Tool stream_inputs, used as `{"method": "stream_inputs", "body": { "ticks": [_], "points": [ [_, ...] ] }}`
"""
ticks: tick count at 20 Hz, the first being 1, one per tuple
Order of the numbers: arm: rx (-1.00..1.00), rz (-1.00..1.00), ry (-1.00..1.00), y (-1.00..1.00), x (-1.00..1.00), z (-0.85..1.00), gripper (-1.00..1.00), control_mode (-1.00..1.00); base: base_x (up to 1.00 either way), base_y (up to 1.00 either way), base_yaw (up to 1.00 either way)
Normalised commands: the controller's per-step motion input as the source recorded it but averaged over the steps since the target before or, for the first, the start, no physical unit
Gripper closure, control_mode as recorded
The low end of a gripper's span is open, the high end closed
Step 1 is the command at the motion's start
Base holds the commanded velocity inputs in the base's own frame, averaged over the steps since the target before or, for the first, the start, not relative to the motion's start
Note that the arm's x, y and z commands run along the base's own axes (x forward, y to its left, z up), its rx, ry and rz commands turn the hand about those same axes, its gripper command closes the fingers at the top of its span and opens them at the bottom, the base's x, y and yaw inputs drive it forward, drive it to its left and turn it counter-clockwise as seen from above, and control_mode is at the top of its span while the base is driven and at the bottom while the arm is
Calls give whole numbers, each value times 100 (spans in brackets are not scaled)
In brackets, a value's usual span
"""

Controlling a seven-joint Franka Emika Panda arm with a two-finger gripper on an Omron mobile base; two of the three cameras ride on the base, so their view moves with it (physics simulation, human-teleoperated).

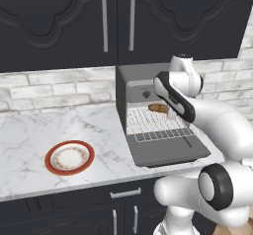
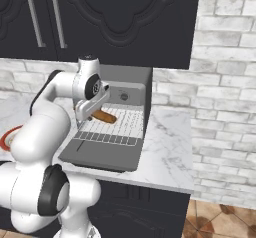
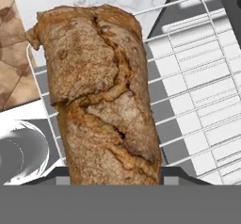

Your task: Pull the toaster oven rack outwards. Pick up the baguette from the plate and place it on the toaster oven rack. Close the toaster oven door fully and set the temperature to the lowest setting.

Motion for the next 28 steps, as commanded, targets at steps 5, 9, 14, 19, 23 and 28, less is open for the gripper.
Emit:
{"method": "stream_inputs", "body": {
  "ticks": [5, 9, 14, 19, 23, 28],
  "points": [
    [0, 0, 0, -3, 13, -18, 100, -100, 0, 0, 0],
    [0, 0, 0, 0, 4, -36, 100, -100, 0, 0, 0],
    [0, 0, 0, 0, 3, -44, 100, -100, 0, 0, 0],
    [0, 0, 0, 0, 1, -36, 100, -100, 0, 0, 0],
    [0, 0, -3, 0, -1, -15, 100, -100, 0, 0, 0],
    [0, 0, -2, 0, -30, -4, 100, -100, 0, 0, 0]
  ]
}}
